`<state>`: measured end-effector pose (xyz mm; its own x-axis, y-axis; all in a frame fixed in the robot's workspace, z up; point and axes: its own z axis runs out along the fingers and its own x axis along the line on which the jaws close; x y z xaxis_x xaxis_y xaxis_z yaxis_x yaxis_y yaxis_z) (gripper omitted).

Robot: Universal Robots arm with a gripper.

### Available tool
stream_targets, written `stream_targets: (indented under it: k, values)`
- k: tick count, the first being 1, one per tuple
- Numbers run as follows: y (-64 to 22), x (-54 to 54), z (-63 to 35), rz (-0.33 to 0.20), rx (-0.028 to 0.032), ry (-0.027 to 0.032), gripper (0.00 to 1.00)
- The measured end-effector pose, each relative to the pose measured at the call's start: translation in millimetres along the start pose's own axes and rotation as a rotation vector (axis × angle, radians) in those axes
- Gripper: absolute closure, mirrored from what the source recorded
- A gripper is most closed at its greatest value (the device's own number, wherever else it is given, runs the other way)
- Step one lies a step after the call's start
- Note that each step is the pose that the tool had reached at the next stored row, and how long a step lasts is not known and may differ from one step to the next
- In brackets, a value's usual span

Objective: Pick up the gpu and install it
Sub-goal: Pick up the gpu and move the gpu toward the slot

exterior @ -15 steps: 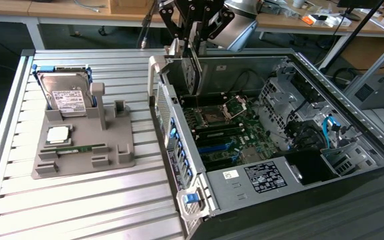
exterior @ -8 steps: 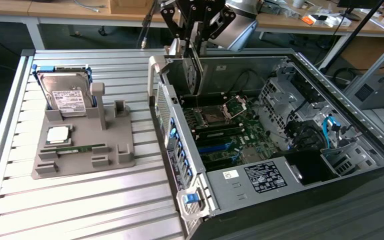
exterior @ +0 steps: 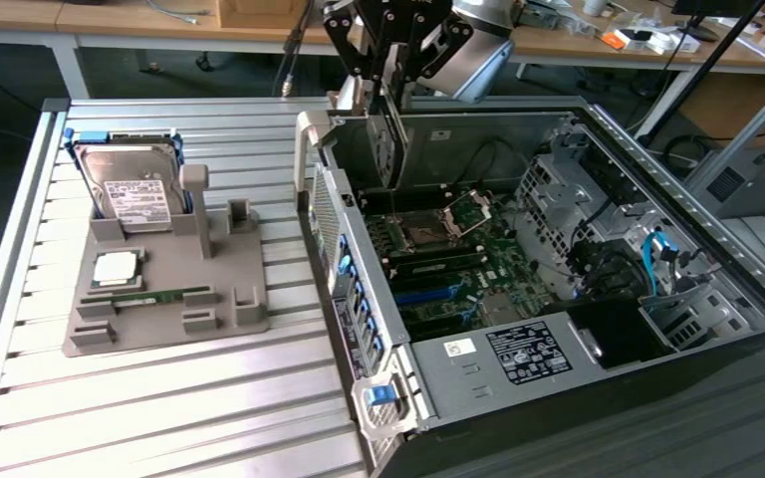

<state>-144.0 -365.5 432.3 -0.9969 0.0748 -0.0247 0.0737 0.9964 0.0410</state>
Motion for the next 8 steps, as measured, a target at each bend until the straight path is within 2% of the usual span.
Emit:
stream_targets:
  k: [8]
  values:
    - [0.3, -3.9, 0.1, 0.000, 0.0000, 0.0000, 0.73]
